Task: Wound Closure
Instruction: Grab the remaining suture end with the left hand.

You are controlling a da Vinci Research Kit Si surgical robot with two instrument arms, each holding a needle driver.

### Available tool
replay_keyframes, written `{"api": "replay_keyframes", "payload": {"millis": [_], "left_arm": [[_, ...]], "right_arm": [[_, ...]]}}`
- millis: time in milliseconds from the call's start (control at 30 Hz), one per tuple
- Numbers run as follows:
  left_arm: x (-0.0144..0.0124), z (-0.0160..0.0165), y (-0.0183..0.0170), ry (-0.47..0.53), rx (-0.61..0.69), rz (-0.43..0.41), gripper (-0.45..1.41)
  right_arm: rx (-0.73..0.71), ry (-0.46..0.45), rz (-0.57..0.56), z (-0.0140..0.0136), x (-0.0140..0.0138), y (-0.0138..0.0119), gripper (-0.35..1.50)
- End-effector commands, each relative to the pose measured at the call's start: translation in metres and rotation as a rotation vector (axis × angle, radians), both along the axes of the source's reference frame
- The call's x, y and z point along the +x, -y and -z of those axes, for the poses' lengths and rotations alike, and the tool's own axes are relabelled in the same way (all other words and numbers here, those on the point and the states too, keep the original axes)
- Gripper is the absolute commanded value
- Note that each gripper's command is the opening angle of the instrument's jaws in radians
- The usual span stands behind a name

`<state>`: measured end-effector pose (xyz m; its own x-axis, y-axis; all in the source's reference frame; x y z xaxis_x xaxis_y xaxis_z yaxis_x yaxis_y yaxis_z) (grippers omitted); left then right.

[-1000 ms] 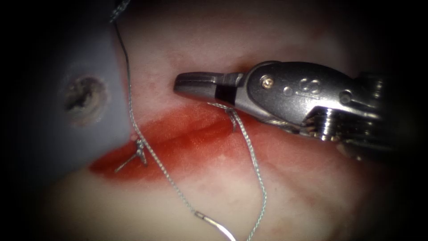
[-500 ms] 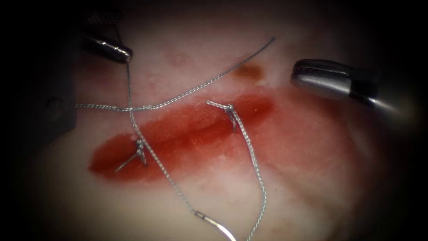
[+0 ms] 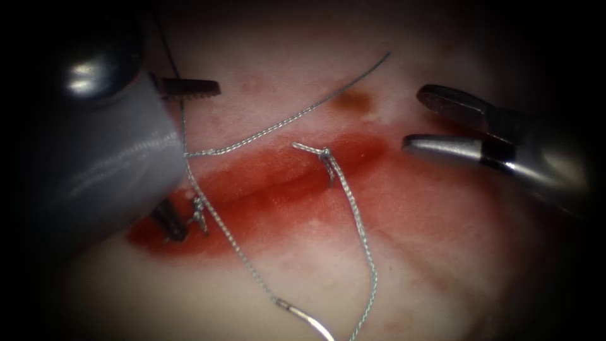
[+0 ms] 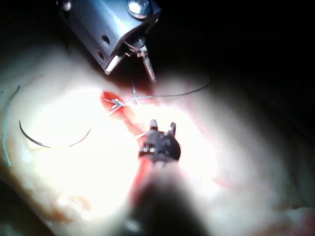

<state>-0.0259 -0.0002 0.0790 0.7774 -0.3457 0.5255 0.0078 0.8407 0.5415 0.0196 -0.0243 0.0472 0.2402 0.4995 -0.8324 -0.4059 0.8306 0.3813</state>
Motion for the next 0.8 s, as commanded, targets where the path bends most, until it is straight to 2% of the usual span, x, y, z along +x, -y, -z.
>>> {"api": "replay_keyframes", "payload": {"millis": [33, 67, 100, 200, 267, 300, 367, 400, 433, 467, 533, 600, 633, 667, 800], "left_arm": [[-0.0009, 0.0003, -0.0006, -0.014, 0.035, 0.049, 0.78], [-0.0013, 0.0001, -0.0002, -0.021, 0.036, 0.069, 0.78], [-0.0022, -0.0004, 0.0008, -0.099, 0.134, 0.196, 0.79], [-0.0031, -0.0016, 0.0019, -0.161, 0.249, 0.325, 0.76], [-0.0035, -0.0023, 0.0024, -0.165, 0.294, 0.372, 0.76], [-0.0037, -0.0032, 0.0029, -0.125, 0.318, 0.377, 0.72], [-0.0039, -0.0039, 0.0033, 0.033, 0.196, 0.244, 0.71], [-0.0041, -0.0048, 0.0036, 0.23, 0.045, 0.096, 0.71], [-0.0042, -0.0052, 0.0036, 0.326, -0.03, 0.016, 0.69], [-0.0045, -0.0059, 0.0036, 0.408, -0.082, -0.043, 0.69], [-0.0052, -0.0071, 0.0035, 0.51, -0.184, -0.12, 0.78], [-0.006, -0.0092, 0.0034, 0.683, -0.392, -0.278, 0.79], [-0.006, -0.0092, 0.0034, 0.683, -0.392, -0.278, 0.79], [-0.0064, -0.0099, 0.0035, 0.747, -0.542, -0.364, 0.74], [-0.007, -0.0094, 0.0032, 0.804, -0.652, -0.433, 0.74]], "right_arm": [[-0.003, -0.005, -0.002, 0.0004, 0.0013, -0.0007, 0.29], [-0.003, -0.005, -0.003, 0.0003, 0.0014, -0.0007, 0.29], [-0.003, -0.005, -0.003, 0.0003, 0.0014, -0.0007, 0.31], [0.002, -0.007, -0.003, 0.0004, 0.0012, -0.0007, 0.32], [0.003, -0.008, -0.001, 0.0004, 0.001, -0.0008, 0.32], [0.003, -0.009, 0.001, 0.0003, 0.0009, -0.0008, 0.31], [0.008, -0.011, -0.001, 0.0003, 0.0009, -0.0009, 0.31], [0.008, -0.011, -0.001, 0.0003, 0.0008, -0.0009, 0.31], [0.013, -0.012, -0.004, 0.0003, 0.0008, -0.0009, 0.31], [0.018, -0.014, -0.006, 0.0003, 0.0008, -0.0009, 0.31], [0.023, -0.015, -0.009, 0.0003, 0.0008, -0.0009, 0.32], [0.028, -0.017, -0.011, 0.0003, 0.0008, -0.0009, 0.32], [0.028, -0.017, -0.011, 0.0003, 0.0008, -0.0009, 0.32], [0.033, -0.019, -0.013, 0.0003, 0.0008, -0.0009, 0.32], [0.044, -0.022, -0.017, 0.0003, 0.0008, -0.0009, 0.32]]}}
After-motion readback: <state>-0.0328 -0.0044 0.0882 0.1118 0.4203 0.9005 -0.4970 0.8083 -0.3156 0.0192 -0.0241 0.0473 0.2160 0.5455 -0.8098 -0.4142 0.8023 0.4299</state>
